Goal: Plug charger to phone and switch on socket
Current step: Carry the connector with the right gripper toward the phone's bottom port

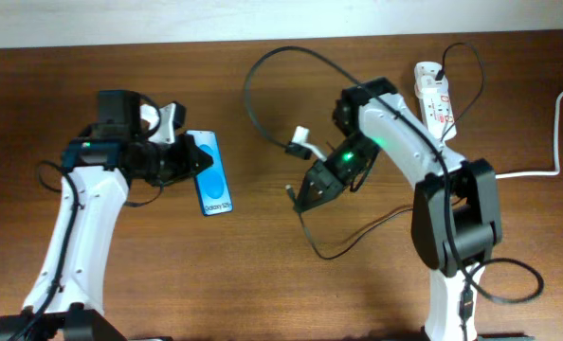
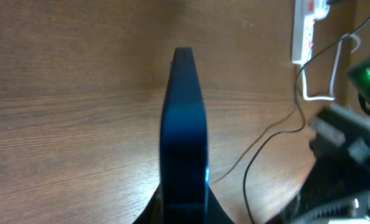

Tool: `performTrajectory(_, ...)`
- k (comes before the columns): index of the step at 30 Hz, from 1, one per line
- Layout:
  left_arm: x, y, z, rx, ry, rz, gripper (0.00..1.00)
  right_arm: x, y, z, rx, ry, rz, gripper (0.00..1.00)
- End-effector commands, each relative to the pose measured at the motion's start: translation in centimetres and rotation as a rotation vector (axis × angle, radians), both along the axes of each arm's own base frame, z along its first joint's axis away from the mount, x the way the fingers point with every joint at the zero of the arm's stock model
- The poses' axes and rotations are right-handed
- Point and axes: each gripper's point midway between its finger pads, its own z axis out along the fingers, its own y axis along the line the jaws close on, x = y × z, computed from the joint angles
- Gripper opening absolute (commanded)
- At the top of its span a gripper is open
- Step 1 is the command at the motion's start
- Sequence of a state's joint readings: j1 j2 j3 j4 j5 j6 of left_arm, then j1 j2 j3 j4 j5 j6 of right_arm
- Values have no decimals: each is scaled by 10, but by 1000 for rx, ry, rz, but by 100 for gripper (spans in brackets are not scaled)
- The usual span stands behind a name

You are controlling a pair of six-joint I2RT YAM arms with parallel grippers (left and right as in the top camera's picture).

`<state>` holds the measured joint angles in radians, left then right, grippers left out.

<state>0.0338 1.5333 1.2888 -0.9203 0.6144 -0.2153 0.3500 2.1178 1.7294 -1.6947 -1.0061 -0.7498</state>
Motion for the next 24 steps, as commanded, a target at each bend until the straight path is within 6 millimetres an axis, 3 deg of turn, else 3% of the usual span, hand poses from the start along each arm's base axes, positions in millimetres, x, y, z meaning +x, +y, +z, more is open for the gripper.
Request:
performTrajectory(1,5,3,27,-95,-87,-41,0,-25,6,32,-57,-51,28,4)
performTrajectory(5,5,4,31,-126,-93,-41,0,-47,0,63,-141,-123,10,5)
performTrajectory(11,0,-9,43,-210,-125,-105,0,-93,-6,118,-89,-272,11,5)
performTrajectory(14,-2,-14,48,-249,-129,-121,0,-119,-12,129,-107,-287,-10,5)
performTrajectory(18,-4,-19,54,-295,-134,-141,0,-132,-16,99,-192,-292,-78,4)
performTrajectory(20,-6,-22,58,-321,-137,-152,0,-130,-14,60,-251,-296,-134,5)
performTrajectory(24,-7,-25,60,-336,-140,-165,0,-125,0,11,-240,-223,-204,4)
